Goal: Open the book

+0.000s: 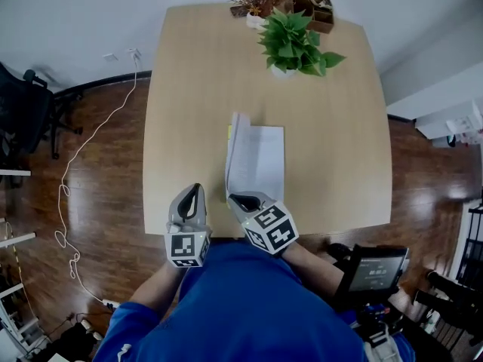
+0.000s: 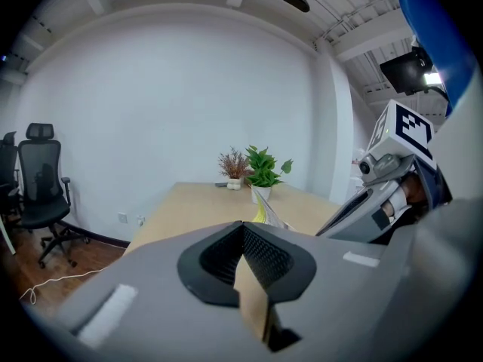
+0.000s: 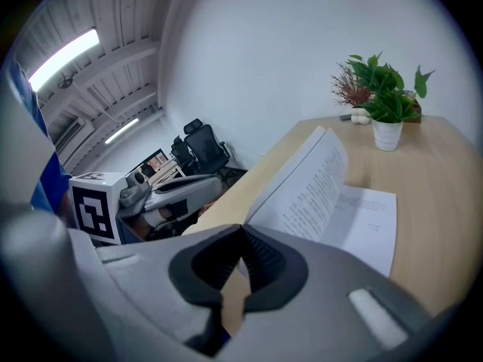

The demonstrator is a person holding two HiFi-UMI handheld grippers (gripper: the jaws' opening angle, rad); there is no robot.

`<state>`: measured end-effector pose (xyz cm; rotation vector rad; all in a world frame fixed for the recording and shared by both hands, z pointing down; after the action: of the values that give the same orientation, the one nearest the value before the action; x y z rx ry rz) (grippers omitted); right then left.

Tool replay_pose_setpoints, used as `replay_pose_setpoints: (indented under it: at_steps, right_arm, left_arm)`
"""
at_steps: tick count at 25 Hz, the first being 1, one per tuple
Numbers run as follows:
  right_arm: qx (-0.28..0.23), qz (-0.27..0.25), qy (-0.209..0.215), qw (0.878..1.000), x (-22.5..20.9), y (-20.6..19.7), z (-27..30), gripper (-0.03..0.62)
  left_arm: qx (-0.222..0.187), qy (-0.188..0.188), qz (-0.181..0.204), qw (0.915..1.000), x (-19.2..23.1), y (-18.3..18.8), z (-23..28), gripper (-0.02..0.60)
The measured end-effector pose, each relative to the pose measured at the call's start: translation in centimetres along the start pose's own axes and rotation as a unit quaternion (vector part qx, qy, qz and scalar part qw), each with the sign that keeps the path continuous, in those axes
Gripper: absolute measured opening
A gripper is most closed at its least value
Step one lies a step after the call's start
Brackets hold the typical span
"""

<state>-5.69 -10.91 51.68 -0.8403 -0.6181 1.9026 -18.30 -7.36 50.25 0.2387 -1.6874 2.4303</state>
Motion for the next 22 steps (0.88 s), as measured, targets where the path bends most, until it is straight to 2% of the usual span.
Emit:
replay_pose_setpoints:
  at_steps: [15,22]
  right_arm:
    - [0.013,-0.043,0.033,0.998,4.2,3.3,5.6,0.005]
    - [0.044,-0.055,0.048,0.996,5.1,3.3,8.8,0.005]
  left_arm:
    - [-0.010,0.037,-0.010,0.9992,6.2,-0.2,-3.9,0.008]
    - [-0.011,0.052,-0.012,0.9985,8.8,-0.2,-5.2,0.006]
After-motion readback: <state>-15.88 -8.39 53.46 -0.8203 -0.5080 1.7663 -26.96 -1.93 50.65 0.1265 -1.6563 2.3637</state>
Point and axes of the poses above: the fingertips, and each gripper's own axes: z forward along the fingers, x to its left, y out of its top, the point moved 5 cm from there along -z, backward along the fingers, and after that the axes turned 10 degrees about -z, right-handed, at the moved point
